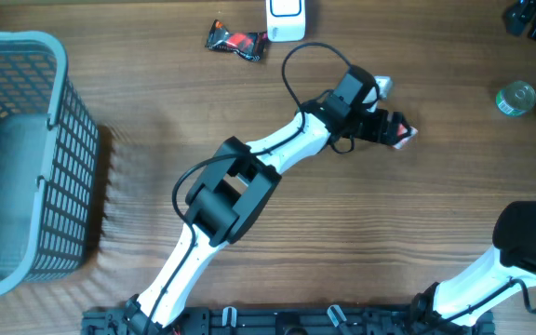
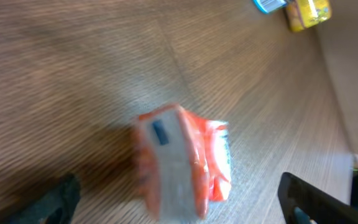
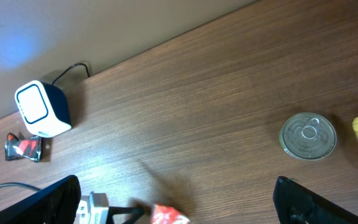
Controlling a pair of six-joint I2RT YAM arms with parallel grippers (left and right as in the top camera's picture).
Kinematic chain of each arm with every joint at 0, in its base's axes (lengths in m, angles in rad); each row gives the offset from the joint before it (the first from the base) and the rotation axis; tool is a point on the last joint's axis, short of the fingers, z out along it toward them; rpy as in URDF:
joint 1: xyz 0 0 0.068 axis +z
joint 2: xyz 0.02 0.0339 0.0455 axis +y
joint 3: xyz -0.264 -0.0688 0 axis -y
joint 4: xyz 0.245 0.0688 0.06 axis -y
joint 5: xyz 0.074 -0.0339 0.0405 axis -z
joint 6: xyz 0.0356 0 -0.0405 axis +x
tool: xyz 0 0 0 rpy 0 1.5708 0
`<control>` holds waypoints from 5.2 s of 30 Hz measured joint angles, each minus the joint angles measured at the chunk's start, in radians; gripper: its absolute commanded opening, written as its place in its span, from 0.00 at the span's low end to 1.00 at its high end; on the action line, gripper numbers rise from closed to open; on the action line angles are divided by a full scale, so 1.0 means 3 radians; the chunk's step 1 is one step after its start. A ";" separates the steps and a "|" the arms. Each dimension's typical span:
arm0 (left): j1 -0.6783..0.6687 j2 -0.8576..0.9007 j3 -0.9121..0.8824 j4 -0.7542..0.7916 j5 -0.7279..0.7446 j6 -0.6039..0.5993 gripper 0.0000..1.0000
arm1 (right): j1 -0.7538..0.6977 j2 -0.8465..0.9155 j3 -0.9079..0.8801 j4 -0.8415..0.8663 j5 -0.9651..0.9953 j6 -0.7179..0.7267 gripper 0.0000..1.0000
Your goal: Scan the item barcode
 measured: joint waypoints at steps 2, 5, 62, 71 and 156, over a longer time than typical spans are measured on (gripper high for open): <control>0.0013 -0.0079 0.0003 -0.0275 -0.0164 0.0081 1.00 | 0.0000 0.0000 0.0003 -0.0010 -0.0003 0.0000 1.00; 0.0069 -0.0223 -0.0001 -0.0589 -0.0607 0.0223 1.00 | 0.0000 0.0000 0.0003 -0.0015 -0.0010 0.0000 1.00; 0.1926 -0.1925 0.0023 -0.2445 -0.2319 0.1029 1.00 | 0.1226 0.0640 -0.2078 0.0312 0.0764 0.1531 0.75; 0.1925 -0.1408 0.0019 -0.1879 -0.2145 0.1048 1.00 | 0.1226 0.0640 -0.2078 0.0329 0.0800 0.1587 0.63; 0.1816 -0.0011 0.0216 -0.1114 -0.1881 0.0809 1.00 | -0.0498 0.0622 -0.2055 0.0290 0.1138 0.1373 1.00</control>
